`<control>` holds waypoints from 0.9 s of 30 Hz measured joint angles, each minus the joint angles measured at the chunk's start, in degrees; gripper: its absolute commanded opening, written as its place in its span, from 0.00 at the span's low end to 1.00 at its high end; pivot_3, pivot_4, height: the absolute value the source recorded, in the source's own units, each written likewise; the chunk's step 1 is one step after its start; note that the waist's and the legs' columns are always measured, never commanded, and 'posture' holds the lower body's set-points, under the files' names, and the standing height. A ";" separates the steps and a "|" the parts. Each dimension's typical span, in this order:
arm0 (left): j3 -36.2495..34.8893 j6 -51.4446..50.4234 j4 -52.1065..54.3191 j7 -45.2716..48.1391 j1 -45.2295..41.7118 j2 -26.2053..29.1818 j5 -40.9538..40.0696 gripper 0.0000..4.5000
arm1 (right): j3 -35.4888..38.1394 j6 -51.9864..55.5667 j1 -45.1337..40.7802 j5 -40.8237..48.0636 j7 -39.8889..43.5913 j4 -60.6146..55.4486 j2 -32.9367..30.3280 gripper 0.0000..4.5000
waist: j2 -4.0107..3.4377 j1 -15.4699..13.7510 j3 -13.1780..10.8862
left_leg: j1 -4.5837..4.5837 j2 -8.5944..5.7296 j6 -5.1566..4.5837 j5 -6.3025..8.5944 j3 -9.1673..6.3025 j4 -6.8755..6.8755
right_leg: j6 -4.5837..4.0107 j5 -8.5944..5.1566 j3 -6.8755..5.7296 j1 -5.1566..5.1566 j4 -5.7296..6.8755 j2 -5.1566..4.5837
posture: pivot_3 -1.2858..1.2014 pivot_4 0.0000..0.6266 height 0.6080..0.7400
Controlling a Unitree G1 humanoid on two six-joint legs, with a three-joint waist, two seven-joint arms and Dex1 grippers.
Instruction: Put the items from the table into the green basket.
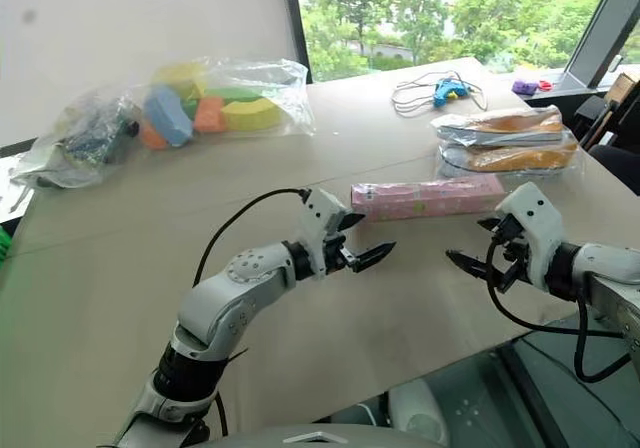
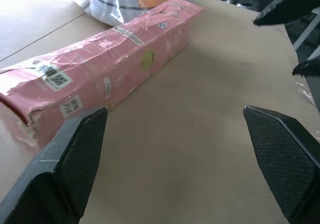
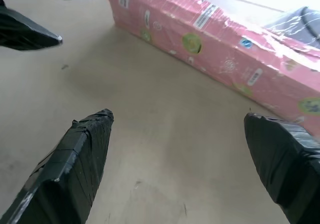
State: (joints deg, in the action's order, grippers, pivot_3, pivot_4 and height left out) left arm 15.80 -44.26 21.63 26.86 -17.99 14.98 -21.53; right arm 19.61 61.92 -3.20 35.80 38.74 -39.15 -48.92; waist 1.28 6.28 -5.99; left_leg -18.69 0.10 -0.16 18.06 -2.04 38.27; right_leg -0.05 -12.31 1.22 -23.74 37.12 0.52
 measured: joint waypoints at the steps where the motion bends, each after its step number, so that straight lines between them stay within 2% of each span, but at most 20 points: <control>1: 0.05 0.72 -0.75 0.60 -0.12 -0.01 0.04 0.99 | 1.10 0.82 0.49 0.85 -0.64 -1.27 0.01 1.00 | 0.00 0.49 0.00 | -0.02 0.00 -0.02 0.01 -0.01 0.00 | 0.01 0.00 0.00 0.00 -0.03 0.00 | 0.40 0.13 1.00; 9: -0.02 2.67 -4.22 0.53 -2.38 -1.64 1.02 0.99 | 0.87 2.64 -1.09 3.67 -4.12 -3.13 1.46 1.00 | -0.03 2.98 0.07 | -0.06 0.00 -0.17 0.10 0.16 0.00 | 0.20 0.10 0.24 0.00 -0.22 0.02 | 0.42 0.06 1.00; 12: -0.10 3.02 -4.22 0.36 -2.35 -1.32 1.59 0.99 | -1.84 0.91 -3.16 3.23 -4.37 -1.69 2.15 1.00 | -0.03 3.35 0.22 | -0.06 0.00 -0.17 0.10 0.15 0.00 | 0.24 0.12 0.24 0.00 -0.24 0.03 | 0.43 0.02 1.00; 23: -4.60 2.41 -1.94 -3.35 -0.73 0.33 2.31 0.99 | -13.20 -7.52 -11.00 -1.46 -4.37 7.12 6.72 1.00 | -0.06 1.84 0.76 | -0.06 -0.02 -0.17 0.10 0.13 0.04 | 0.46 0.26 0.38 0.00 -0.24 0.01 | 0.46 0.00 1.00; 27: -4.70 2.06 -1.91 -3.34 -0.31 1.45 2.31 0.99 | -15.51 -9.12 -10.68 -2.75 -4.30 7.30 6.99 1.00 | -0.07 0.75 0.77 | -0.10 -0.01 -0.19 0.11 0.12 0.04 | 0.46 0.26 0.39 -0.02 -0.27 0.00 | 0.46 0.00 1.00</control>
State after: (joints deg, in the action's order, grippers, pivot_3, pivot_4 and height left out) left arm 11.11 -42.20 19.72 23.52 -18.29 16.43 -19.22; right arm 4.10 52.80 -13.88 33.05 34.44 -31.84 -41.93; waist 1.21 7.02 -5.22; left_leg -18.78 0.09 -0.34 18.17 -1.91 38.31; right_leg 0.41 -12.05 1.61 -23.76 36.85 0.52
